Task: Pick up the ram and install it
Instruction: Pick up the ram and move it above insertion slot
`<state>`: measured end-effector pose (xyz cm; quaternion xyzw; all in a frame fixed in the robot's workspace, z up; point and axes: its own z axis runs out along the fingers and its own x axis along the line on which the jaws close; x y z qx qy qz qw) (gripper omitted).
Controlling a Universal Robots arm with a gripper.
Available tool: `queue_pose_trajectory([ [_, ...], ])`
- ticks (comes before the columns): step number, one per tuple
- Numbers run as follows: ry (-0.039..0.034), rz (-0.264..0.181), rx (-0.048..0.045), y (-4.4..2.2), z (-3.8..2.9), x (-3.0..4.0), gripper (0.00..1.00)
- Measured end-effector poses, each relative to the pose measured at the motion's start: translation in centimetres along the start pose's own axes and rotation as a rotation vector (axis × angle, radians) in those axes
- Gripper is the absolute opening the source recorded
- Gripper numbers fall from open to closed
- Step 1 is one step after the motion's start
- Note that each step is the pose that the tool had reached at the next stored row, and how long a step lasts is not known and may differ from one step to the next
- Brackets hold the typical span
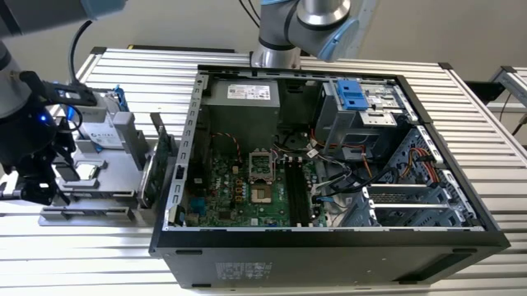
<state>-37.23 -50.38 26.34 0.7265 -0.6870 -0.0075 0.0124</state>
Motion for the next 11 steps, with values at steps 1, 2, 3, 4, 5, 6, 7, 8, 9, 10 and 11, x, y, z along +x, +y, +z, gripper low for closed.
queue_pose_trajectory([
  [1,0.0000,0.000,-0.0003,0.00,0.04,0.03,1.00],
  [2,-0.0001,-0.001,-0.0005,0.00,0.09,0.06,1.00],
  [3,0.0000,-0.001,-0.0008,0.01,0.14,0.08,1.00],
  [4,0.0000,-0.001,-0.0009,0.01,0.19,0.09,1.00],
  [5,-0.0001,-0.002,-0.0008,0.00,0.26,0.09,1.00],
  [6,0.0000,-0.002,-0.0009,0.00,0.33,0.10,1.00],
  [7,0.0000,-0.002,-0.0011,0.00,0.40,0.10,1.00],
  [8,0.0000,-0.002,-0.0010,0.00,0.48,0.10,1.00],
  [9,0.0000,-0.003,-0.0010,-0.01,0.55,0.10,1.00],
  [10,-0.0001,-0.003,-0.0009,-0.01,0.64,0.10,1.00],
  [11,0.0001,-0.004,-0.0011,-0.01,0.71,0.10,1.00],
])
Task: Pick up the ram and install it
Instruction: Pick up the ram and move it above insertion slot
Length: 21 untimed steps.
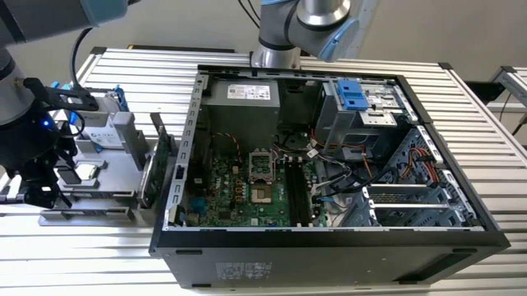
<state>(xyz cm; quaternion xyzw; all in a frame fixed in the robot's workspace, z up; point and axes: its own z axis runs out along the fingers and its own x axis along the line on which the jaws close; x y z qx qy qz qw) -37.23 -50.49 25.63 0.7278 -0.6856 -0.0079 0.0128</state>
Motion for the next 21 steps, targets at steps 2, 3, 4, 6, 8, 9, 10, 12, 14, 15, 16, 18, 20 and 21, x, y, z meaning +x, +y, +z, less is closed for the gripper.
queue_pose_trajectory([
  [2,0.0000,-0.001,0.0001,-0.01,0.14,0.00,1.00],
  [3,0.0000,-0.002,0.0000,-0.01,0.21,0.00,1.00],
  [4,0.0001,-0.003,0.0000,-0.01,0.26,0.00,1.00],
  [6,0.0002,-0.005,-0.0001,-0.01,0.34,0.00,1.00],
  [8,0.0002,-0.007,0.0001,-0.01,0.43,0.00,1.00],
  [9,0.0002,-0.007,0.0001,-0.02,0.47,0.00,1.00],
  [10,0.0002,-0.008,0.0002,-0.02,0.52,0.00,1.00],
  [12,0.0003,-0.010,0.0002,-0.02,0.62,0.00,1.00],
  [14,0.0003,-0.011,0.0001,-0.02,0.76,0.01,1.00],
  [15,0.0003,-0.012,0.0001,-0.02,0.83,0.01,1.00],
  [16,0.0003,-0.012,0.0002,-0.02,0.91,0.02,1.00],
  [18,0.0003,-0.012,0.0002,-0.03,1.10,0.03,1.00],
  [20,0.0003,-0.012,0.0001,-0.04,1.30,0.03,1.00],
  [21,0.0004,-0.012,0.0002,-0.04,1.40,0.03,1.00],
])
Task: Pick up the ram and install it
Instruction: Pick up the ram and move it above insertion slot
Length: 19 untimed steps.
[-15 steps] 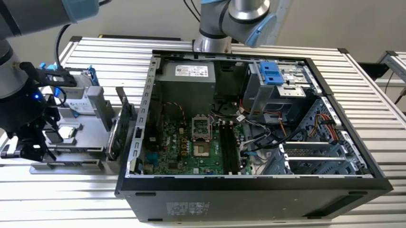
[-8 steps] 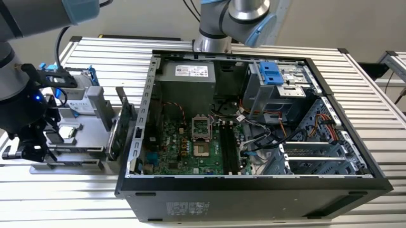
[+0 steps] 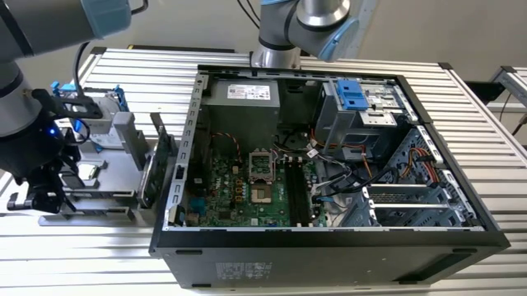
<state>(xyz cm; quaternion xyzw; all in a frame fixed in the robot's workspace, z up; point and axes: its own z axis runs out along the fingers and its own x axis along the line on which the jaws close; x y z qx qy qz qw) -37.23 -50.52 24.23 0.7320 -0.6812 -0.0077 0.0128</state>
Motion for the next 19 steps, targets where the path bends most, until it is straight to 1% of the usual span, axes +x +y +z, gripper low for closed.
queue_pose_trajectory([
  [19,0.0010,0.000,-0.0001,-0.06,2.00,-0.02,1.00],
])
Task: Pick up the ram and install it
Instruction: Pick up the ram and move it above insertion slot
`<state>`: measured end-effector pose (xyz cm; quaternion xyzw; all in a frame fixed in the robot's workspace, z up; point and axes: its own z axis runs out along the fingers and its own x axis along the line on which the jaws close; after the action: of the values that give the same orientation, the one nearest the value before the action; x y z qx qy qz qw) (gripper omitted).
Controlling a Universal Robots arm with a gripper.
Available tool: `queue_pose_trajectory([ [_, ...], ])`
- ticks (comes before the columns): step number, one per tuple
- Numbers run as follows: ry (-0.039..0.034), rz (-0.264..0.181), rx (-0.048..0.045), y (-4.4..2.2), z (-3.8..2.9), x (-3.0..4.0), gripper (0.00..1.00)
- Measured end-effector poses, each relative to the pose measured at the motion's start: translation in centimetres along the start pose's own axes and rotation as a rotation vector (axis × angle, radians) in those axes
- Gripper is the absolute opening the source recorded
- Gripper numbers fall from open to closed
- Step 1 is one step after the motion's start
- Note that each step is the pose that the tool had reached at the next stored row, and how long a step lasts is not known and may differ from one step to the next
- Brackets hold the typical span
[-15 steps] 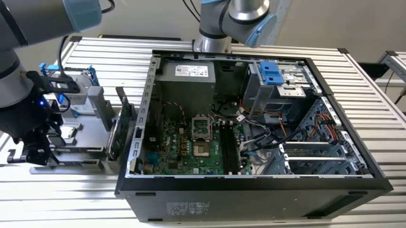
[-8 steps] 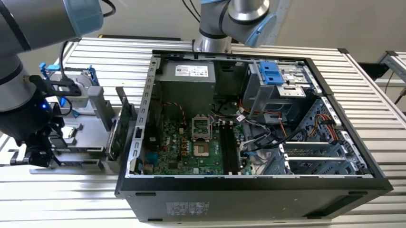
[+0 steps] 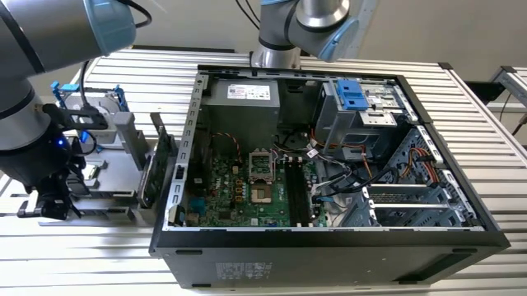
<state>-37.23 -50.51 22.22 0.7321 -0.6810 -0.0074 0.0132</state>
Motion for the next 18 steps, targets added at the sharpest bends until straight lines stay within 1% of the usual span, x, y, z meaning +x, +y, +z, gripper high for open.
queue_pose_trajectory([
  [18,0.0025,0.000,-0.0002,-0.09,2.03,-0.40,1.00],
])
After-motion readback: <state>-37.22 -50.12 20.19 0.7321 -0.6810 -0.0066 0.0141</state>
